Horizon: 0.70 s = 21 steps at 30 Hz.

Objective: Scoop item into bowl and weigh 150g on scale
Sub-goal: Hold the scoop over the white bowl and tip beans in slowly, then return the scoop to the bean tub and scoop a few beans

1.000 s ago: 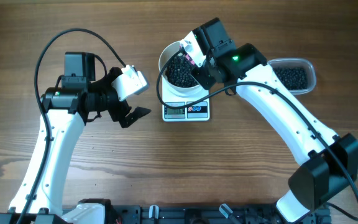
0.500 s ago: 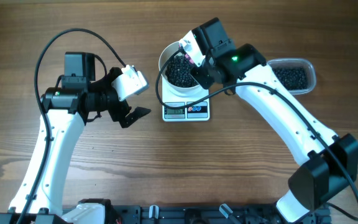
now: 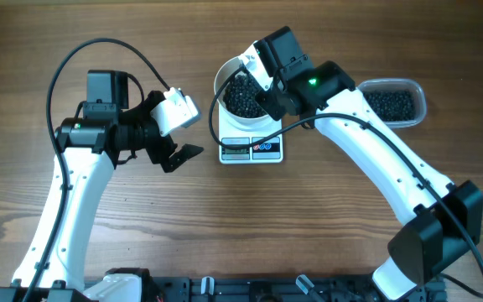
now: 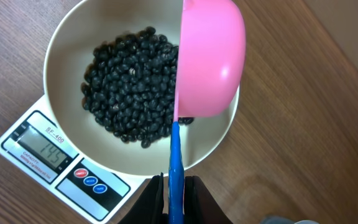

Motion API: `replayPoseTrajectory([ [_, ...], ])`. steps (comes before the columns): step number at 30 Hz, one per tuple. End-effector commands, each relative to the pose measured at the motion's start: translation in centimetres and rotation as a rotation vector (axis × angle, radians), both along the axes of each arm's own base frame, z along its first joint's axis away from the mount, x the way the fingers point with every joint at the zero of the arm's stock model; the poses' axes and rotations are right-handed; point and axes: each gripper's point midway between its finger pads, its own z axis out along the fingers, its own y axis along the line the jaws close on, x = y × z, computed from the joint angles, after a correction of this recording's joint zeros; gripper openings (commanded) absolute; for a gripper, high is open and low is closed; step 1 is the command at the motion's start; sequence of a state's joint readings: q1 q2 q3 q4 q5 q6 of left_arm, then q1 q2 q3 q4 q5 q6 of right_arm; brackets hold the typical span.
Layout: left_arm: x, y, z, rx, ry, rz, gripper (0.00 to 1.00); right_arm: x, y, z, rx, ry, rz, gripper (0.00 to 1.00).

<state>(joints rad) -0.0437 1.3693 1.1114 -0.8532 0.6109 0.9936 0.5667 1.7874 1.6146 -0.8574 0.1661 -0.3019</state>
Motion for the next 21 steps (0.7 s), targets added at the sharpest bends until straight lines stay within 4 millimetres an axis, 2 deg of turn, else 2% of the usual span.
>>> replayPoseTrajectory([
  [1,0.0,0.1,-0.2,0.003,-0.003,-0.012,1.00,0.7,-0.1,2.5,0.022,-0.064,-0.016,0.04],
  [8,0.0,0.1,-0.2,0.003,-0.004,-0.012,1.00,1.2,-1.1,2.9,0.154,-0.022,-0.131,0.04],
  [10,0.0,0.1,-0.2,0.003,-0.004,-0.012,1.00,1.4,-2.2,3.6,0.230,0.000,-0.179,0.04],
  [14,0.0,0.1,-0.2,0.003,-0.004,-0.012,1.00,1.8,-6.9,5.3,0.342,0.031,-0.334,0.04],
  [15,0.0,0.1,-0.2,0.003,-0.004,-0.012,1.00,1.5,-9.6,6.0,0.372,0.044,-0.409,0.04],
  [18,0.0,0.1,-0.2,0.003,-0.004,-0.012,1.00,0.6,-13.8,6.6,0.401,0.072,-0.501,0.04],
  [21,0.0,0.1,-0.2,0.003,-0.004,-0.012,1.00,-1.0,-19.0,6.2,0.385,0.119,-0.638,0.04],
])
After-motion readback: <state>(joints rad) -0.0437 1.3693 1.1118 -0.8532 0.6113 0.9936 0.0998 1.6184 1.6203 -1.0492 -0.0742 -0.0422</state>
